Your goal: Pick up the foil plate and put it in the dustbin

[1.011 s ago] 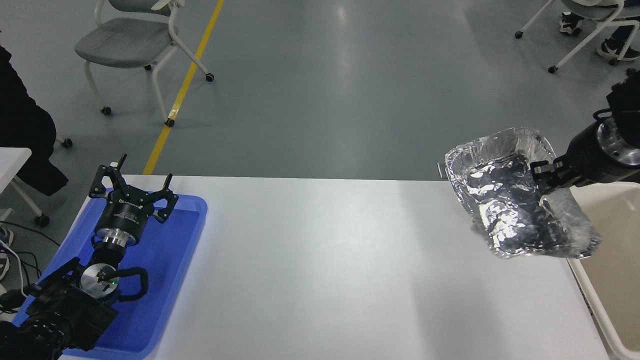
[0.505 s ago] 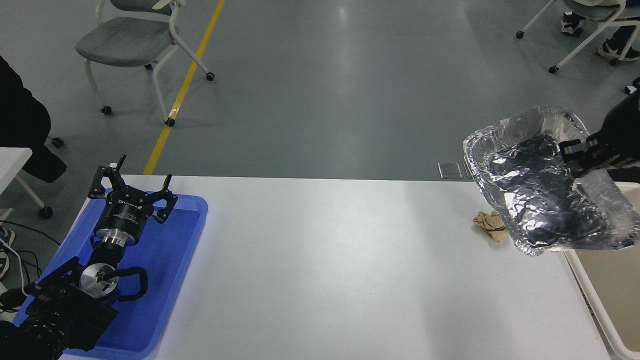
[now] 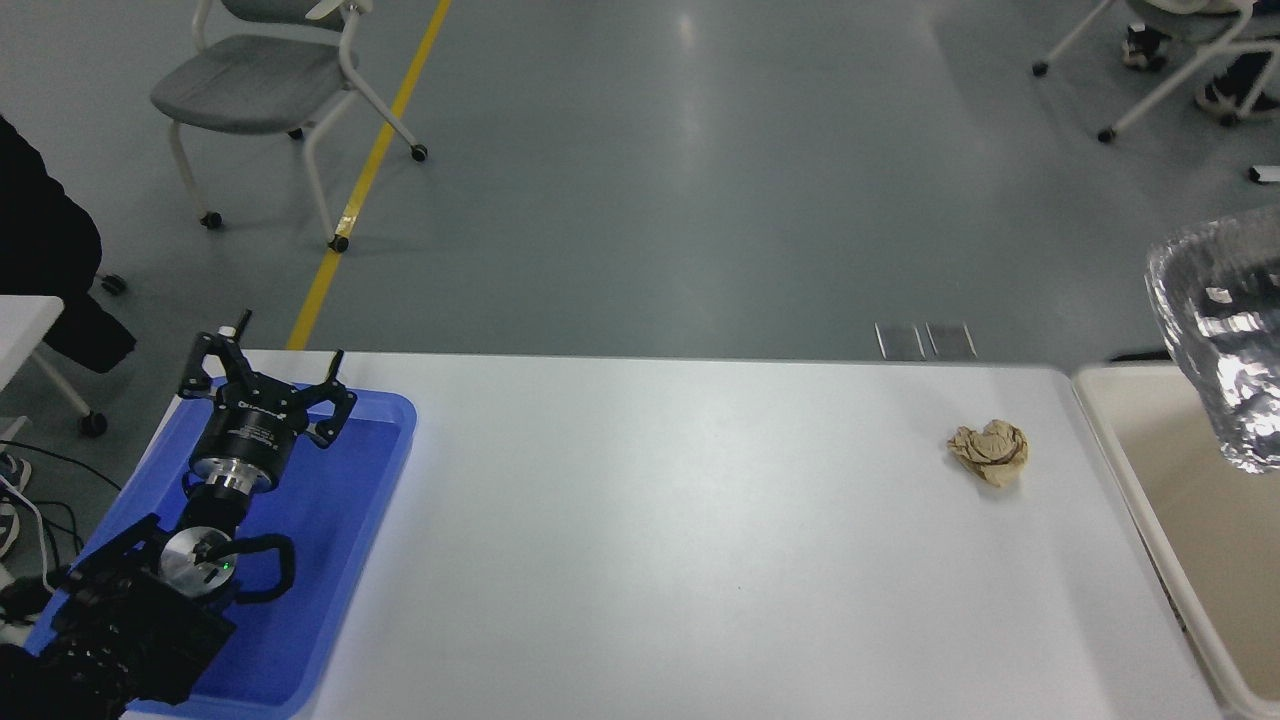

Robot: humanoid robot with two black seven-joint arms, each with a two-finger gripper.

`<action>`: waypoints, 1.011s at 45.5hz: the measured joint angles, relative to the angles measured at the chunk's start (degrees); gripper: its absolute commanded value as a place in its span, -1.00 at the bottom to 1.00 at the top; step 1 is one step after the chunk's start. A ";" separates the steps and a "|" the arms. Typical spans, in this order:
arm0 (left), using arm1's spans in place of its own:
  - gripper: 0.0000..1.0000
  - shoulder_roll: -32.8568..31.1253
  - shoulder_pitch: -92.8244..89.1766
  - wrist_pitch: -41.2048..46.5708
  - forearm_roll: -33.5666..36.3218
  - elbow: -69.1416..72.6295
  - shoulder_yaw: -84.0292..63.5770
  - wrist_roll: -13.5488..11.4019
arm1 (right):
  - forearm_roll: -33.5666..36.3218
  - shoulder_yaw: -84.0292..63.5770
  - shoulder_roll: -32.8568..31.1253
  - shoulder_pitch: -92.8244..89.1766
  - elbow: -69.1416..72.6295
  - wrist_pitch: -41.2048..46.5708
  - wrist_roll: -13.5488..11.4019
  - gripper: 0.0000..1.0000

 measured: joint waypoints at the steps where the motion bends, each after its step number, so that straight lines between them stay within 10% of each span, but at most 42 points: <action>1: 1.00 0.00 0.00 0.00 -0.01 -0.01 0.00 0.00 | -0.14 0.75 0.12 -1.63 -1.09 -0.51 0.05 -1.00; 30: 1.00 0.00 0.00 0.00 0.00 0.01 0.00 0.00 | -1.15 19.77 16.61 -48.03 -29.77 -18.60 1.04 -0.96; 32: 1.00 0.00 0.00 0.00 0.00 0.01 0.00 0.00 | -1.15 20.05 17.30 -48.97 -30.44 -19.15 1.03 -0.54; 34: 1.00 0.00 0.00 0.00 0.00 0.01 0.00 0.00 | -1.16 20.30 17.90 -49.80 -31.09 -19.77 1.02 0.99; 46: 1.00 0.00 -0.01 0.00 0.00 0.01 0.00 0.00 | -1.23 20.46 19.35 -51.40 -32.60 -21.61 0.82 1.00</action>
